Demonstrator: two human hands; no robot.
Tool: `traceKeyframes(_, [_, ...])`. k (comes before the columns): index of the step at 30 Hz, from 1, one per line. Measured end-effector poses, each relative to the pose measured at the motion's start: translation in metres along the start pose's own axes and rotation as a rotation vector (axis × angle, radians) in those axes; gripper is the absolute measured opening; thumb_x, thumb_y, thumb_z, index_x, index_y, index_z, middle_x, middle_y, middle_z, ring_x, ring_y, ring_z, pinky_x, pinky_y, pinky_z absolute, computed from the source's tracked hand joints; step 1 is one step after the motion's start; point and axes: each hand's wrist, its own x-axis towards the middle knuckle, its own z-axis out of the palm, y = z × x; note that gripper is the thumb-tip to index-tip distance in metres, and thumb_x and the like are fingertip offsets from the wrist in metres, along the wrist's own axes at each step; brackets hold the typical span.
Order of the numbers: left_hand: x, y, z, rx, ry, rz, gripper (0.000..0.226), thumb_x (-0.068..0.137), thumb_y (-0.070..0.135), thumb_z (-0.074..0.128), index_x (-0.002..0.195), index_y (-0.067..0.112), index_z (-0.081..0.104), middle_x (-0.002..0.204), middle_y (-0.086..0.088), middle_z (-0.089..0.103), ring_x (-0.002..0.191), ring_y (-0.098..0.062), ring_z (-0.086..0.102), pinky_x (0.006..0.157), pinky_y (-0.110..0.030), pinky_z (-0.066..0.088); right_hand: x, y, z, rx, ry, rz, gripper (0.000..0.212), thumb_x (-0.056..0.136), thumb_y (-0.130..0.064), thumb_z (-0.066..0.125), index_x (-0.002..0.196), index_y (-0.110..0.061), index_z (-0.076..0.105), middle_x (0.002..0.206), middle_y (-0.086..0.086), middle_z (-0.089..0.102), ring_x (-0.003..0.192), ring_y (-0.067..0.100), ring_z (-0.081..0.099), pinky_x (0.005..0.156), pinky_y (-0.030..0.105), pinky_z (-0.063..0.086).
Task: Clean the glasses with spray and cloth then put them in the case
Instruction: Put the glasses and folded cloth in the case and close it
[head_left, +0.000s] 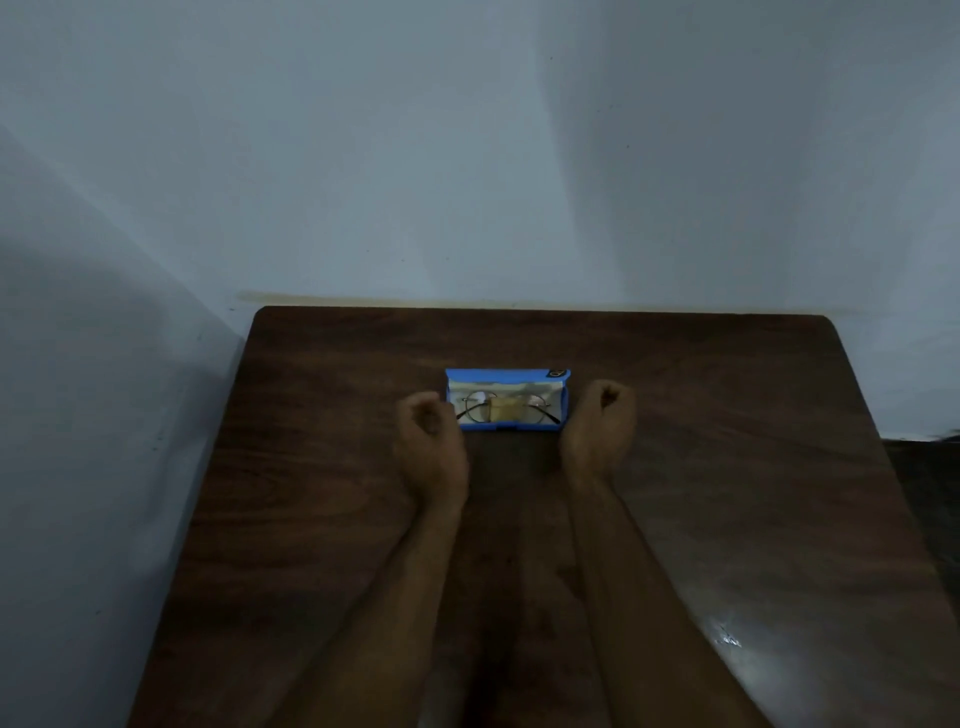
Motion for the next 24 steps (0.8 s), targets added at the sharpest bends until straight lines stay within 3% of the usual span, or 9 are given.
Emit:
traceKeyframes(1, [0.009,0.003,0.0,-0.075,0.023,-0.158,0.016,0.101,0.038,0.063,0.111,0.026,0.064,0.102,0.002,0.07,0.083,-0.014,0.069,0.07,-0.039,0.062,0.007,0.001,0.003,0.01,-0.033,0.056,0.02,0.102,-0.033,0.057,0.102,-0.015,0.067,0.107,0.002,0.069,0.102,0.022,0.065,0.094,0.045,0.055])
traceKeyframes(3, [0.028,0.014,0.002,-0.148,-0.054,-0.407,0.034,0.1,0.056,0.06,0.105,0.023,0.066,0.095,-0.002,0.072,0.069,-0.015,0.065,0.051,-0.032,0.055,0.018,-0.001,0.01,0.017,-0.121,0.173,0.042,0.101,-0.054,0.052,0.095,-0.017,0.07,0.105,0.005,0.072,0.1,0.027,0.069,0.092,0.049,0.058])
traceKeyframes(6, [0.052,0.034,0.002,-0.081,-0.262,-0.516,0.051,0.094,0.069,0.06,0.093,0.02,0.07,0.084,-0.005,0.072,0.061,-0.015,0.061,0.048,-0.029,0.049,0.028,-0.003,0.021,0.001,-0.198,0.297,0.048,0.094,-0.071,0.05,0.076,-0.027,0.062,0.101,0.006,0.068,0.102,0.035,0.07,0.092,0.056,0.059])
traceKeyframes(9, [0.065,0.033,-0.001,0.05,-0.395,-0.47,0.047,0.091,0.06,0.07,0.104,0.015,0.072,0.089,-0.008,0.074,0.065,-0.015,0.064,0.051,-0.029,0.052,0.03,-0.002,0.024,-0.031,-0.208,0.287,0.05,0.094,-0.065,0.061,0.091,-0.016,0.066,0.101,0.008,0.068,0.098,0.032,0.069,0.089,0.056,0.061])
traceKeyframes(14, [0.065,0.003,-0.012,-0.041,-0.511,-0.292,0.032,0.095,0.03,0.077,0.124,0.016,0.072,0.114,-0.014,0.076,0.066,-0.012,0.065,0.046,-0.026,0.055,0.018,0.009,0.017,0.012,-0.21,0.223,0.023,0.095,-0.027,0.074,0.11,-0.013,0.064,0.111,0.007,0.068,0.102,0.025,0.067,0.09,0.053,0.061])
traceKeyframes(18, [0.063,-0.008,-0.017,0.012,-0.538,-0.12,0.037,0.096,0.024,0.077,0.132,0.021,0.07,0.12,-0.007,0.074,0.068,-0.01,0.068,0.044,-0.026,0.057,0.012,0.022,0.011,0.053,-0.228,0.113,0.029,0.098,-0.016,0.071,0.125,-0.006,0.064,0.125,0.011,0.068,0.109,0.022,0.065,0.09,0.038,0.057])
traceKeyframes(22, [0.058,-0.01,-0.02,0.029,-0.536,-0.042,0.043,0.095,0.024,0.077,0.137,0.02,0.068,0.123,-0.004,0.071,0.074,-0.011,0.071,0.048,-0.031,0.062,0.006,0.029,0.007,0.057,-0.218,0.011,0.032,0.098,-0.009,0.07,0.129,-0.004,0.064,0.119,0.006,0.066,0.105,0.016,0.063,0.072,0.008,0.051])
traceKeyframes(24, [0.055,-0.012,-0.02,0.034,-0.538,-0.028,0.045,0.096,0.026,0.076,0.14,0.021,0.066,0.125,0.0,0.068,0.083,-0.012,0.073,0.05,-0.031,0.063,0.005,0.032,0.006,0.065,-0.207,-0.024,0.034,0.098,-0.008,0.071,0.131,-0.003,0.063,0.117,0.003,0.065,0.1,0.011,0.063,0.069,0.003,0.05])
